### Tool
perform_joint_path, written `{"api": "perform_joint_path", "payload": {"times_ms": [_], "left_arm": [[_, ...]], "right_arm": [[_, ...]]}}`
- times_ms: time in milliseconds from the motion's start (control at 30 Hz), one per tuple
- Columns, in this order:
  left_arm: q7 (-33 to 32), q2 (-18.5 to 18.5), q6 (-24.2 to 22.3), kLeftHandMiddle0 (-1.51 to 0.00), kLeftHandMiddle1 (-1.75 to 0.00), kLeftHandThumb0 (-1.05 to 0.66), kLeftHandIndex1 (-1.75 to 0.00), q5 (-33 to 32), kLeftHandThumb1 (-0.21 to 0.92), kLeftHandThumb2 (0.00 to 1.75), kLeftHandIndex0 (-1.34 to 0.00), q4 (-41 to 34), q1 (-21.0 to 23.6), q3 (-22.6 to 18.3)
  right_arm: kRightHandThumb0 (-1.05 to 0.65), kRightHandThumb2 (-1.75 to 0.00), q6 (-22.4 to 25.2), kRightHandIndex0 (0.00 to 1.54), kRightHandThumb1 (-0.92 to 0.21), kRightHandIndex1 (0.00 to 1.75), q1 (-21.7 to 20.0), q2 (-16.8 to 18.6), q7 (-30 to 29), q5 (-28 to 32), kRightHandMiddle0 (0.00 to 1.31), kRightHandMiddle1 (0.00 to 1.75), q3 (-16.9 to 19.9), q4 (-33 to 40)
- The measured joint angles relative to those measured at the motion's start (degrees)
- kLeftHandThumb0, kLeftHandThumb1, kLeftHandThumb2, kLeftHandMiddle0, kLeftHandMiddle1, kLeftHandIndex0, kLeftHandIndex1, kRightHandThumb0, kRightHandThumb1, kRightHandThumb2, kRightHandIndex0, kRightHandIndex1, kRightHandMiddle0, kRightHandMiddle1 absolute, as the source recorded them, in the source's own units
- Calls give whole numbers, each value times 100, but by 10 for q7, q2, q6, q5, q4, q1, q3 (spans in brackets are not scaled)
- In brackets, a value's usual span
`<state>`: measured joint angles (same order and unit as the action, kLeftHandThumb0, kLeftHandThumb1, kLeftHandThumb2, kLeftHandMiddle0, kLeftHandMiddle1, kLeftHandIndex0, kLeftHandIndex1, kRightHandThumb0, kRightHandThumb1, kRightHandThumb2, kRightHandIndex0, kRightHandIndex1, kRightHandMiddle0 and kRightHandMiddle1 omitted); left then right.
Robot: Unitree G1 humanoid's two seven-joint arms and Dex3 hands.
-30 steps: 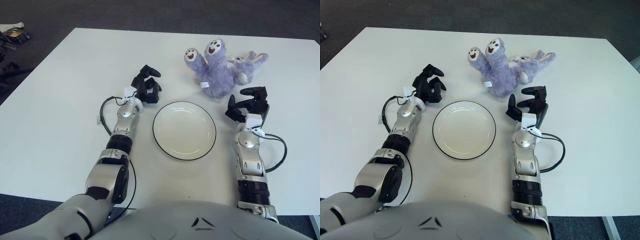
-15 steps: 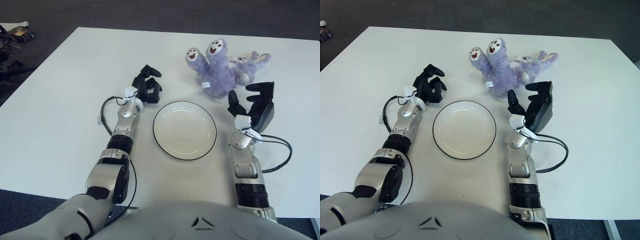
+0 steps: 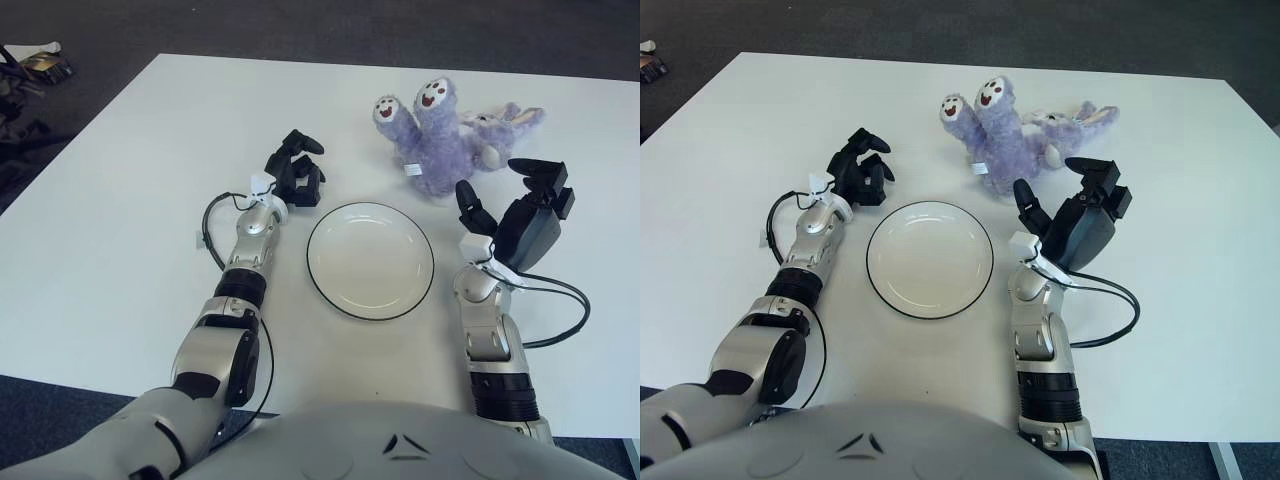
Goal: Put the doll into the plate.
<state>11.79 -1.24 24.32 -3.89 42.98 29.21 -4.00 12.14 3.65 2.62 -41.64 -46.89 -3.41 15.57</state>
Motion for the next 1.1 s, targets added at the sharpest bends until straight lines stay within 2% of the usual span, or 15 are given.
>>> {"api": "perform_joint_path", "payload": {"times_ms": [167, 300, 400, 667, 1100], "left_arm": [[-1, 1, 2, -55, -175, -1, -172, 2, 29, 135, -49, 0, 0, 2], [-3, 2, 4, -52, -175, -1, -174, 5, 30, 134, -50, 0, 0, 4], [-5, 2, 4, -51, -175, -1, -174, 7, 30, 134, -50, 0, 0, 4], [-8, 1, 4, -51, -175, -1, -174, 9, 30, 134, -50, -1, 0, 6], [-10, -3, 3, -50, -175, -1, -174, 9, 31, 133, -49, -2, -1, 10]], "right_arm": [[-56, -93, 42, 4, -32, 64, 24, 4, 32, -34, 0, 89, -10, 23], [-59, -92, 55, 5, -31, 65, 28, 2, 52, -41, 0, 89, -12, 32], [-69, -86, 55, 5, -37, 65, 27, -5, 59, -41, 0, 92, -10, 41], [-81, -69, 34, 6, -52, 62, 11, -40, 74, -41, 0, 90, -5, 47], [-86, -59, 30, 3, -61, 55, -27, -80, 127, -44, 0, 86, 13, 71]]}}
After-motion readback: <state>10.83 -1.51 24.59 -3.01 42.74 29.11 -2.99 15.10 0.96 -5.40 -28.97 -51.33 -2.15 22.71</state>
